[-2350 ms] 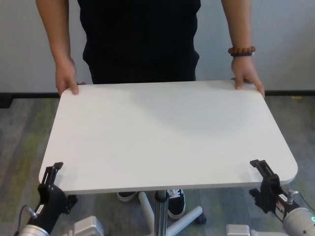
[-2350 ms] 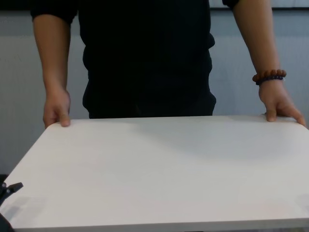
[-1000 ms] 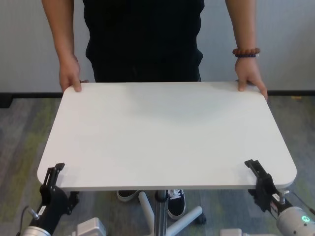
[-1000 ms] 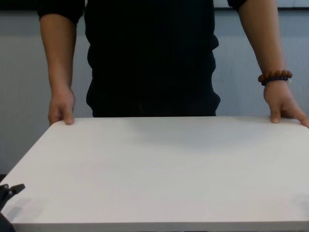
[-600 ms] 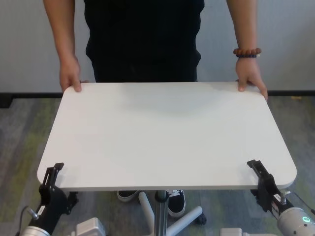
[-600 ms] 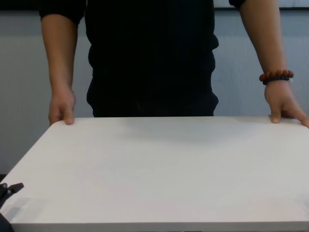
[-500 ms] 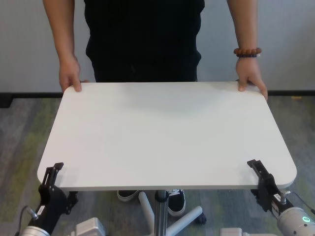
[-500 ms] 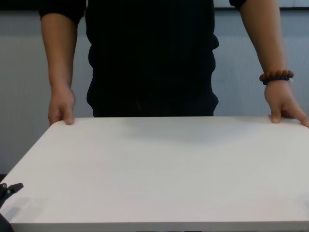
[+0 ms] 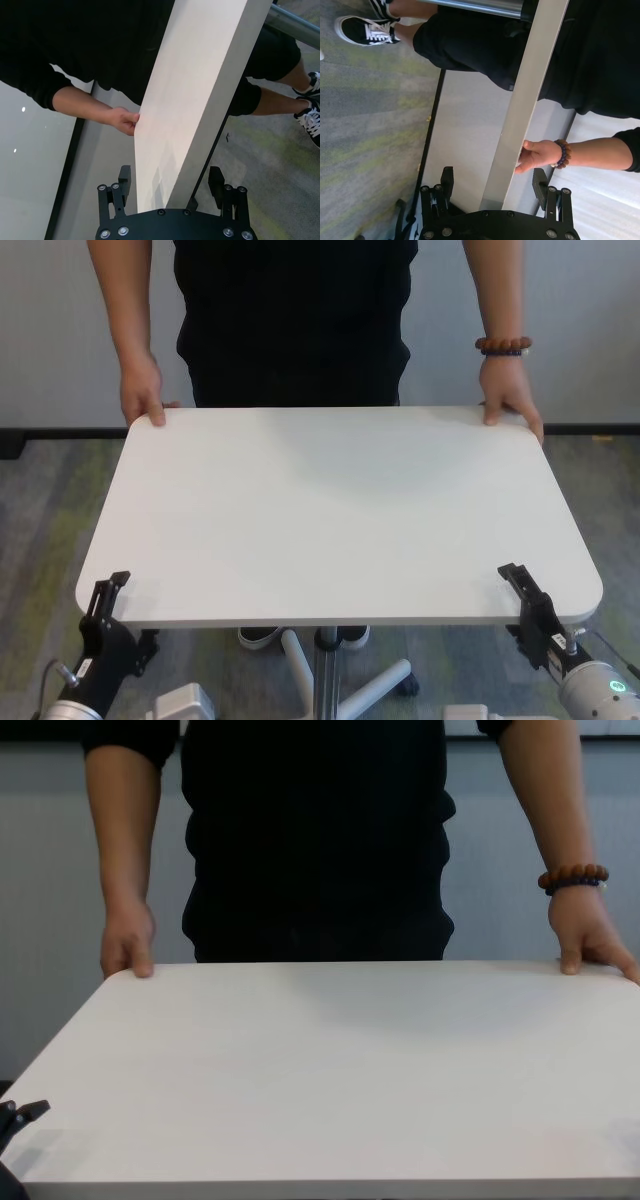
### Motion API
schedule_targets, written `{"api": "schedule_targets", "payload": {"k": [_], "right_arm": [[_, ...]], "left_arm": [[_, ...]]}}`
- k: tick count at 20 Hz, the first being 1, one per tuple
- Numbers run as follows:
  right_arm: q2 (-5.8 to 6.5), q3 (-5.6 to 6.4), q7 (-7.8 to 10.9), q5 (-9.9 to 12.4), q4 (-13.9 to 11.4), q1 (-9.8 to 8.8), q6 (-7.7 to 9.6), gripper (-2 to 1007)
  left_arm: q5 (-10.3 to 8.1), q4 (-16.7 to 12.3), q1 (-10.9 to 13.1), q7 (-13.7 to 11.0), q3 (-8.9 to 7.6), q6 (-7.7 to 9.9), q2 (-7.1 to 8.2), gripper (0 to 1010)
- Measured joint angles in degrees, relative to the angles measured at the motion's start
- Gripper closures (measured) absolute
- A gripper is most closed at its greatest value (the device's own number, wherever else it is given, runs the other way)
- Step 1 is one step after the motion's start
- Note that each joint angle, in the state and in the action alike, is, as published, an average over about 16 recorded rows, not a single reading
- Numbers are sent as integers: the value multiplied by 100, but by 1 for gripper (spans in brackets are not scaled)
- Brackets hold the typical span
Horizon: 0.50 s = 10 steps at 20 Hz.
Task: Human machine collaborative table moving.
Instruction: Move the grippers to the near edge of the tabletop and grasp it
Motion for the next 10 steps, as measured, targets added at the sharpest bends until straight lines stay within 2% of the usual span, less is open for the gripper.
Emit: {"api": "schedule_targets", "payload": {"k": [10], "right_arm": [[-66, 45, 7, -128, 3, -24, -31, 5]], "left_arm": [[2, 8, -1, 18, -3, 6, -6, 6]]}}
